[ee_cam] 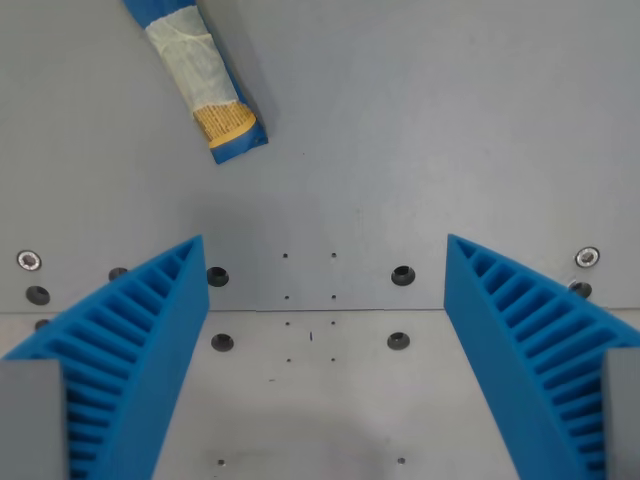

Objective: Pick up the blue bag

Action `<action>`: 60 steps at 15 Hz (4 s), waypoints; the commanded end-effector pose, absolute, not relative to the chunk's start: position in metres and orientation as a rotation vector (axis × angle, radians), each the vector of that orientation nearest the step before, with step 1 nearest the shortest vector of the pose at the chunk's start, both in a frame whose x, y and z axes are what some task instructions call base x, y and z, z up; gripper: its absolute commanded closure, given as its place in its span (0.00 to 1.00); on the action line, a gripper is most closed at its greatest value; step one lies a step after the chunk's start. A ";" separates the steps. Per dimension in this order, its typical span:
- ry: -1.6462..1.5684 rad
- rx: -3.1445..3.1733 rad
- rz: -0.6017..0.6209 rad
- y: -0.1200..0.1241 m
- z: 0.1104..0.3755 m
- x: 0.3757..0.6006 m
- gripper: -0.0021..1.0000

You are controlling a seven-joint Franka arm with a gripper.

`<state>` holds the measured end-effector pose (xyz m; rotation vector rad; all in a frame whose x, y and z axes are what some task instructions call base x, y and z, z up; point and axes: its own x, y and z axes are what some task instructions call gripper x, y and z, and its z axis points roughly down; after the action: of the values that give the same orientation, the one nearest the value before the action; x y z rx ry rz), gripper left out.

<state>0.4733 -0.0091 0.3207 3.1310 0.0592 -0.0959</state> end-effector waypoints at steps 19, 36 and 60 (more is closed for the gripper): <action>0.605 3.052 0.000 0.015 0.274 0.473 0.00; 0.728 3.018 0.002 0.023 0.260 0.474 0.00; 0.730 3.017 0.002 0.022 0.228 0.477 0.00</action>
<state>0.4831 0.0225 0.2316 3.0604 0.6903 -0.1479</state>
